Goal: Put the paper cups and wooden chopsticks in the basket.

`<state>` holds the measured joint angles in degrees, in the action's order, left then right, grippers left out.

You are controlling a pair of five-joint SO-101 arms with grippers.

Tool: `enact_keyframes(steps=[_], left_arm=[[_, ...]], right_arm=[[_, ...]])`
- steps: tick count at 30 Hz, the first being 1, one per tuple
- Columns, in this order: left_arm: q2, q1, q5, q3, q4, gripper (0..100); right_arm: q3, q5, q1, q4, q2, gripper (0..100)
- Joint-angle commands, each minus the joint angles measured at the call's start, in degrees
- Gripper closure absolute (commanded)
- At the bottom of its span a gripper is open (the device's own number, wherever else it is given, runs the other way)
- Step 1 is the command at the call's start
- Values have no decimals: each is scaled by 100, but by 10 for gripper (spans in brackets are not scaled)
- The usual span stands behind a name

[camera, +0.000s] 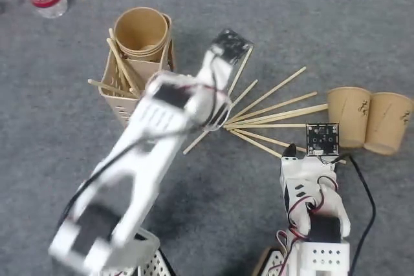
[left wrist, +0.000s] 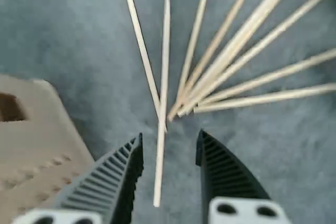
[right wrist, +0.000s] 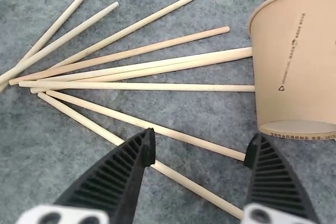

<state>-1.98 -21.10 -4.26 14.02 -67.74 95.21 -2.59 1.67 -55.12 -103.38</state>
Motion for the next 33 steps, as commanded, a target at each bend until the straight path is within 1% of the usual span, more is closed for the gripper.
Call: enact_keyframes(steps=[1, 6, 10, 16, 18, 20, 23, 25, 29, 33], left_arm=[[1635, 35, -70, -1455, -484, 845], [3130, 26, -193, -2941, -888, 844], [4167, 70, -360, -4075, -1407, 844], [5442, 316, -440, -5684, -2259, 851], [5758, 308, -598, -6105, -2576, 905], [6004, 299, -607, -6527, -2804, 993], [6233, 264, -607, -7152, -3200, 987], [6277, 211, -589, -7407, -3297, 988], [6163, 53, -325, -7495, -3297, 989], [5952, -255, -229, -7486, -3297, 989]], right_arm=[[44, -79, -22, 127, -57, 714], [44, -79, -22, 127, -57, 714], [44, -79, -31, 127, -57, 714], [44, -79, -31, 127, -57, 714], [44, -79, -31, 127, -57, 714], [44, -79, -31, 127, -57, 714], [44, -79, -31, 127, -57, 714], [44, -79, -31, 127, -57, 714], [44, -79, -31, 127, -57, 714], [44, -79, -31, 127, -57, 714]])
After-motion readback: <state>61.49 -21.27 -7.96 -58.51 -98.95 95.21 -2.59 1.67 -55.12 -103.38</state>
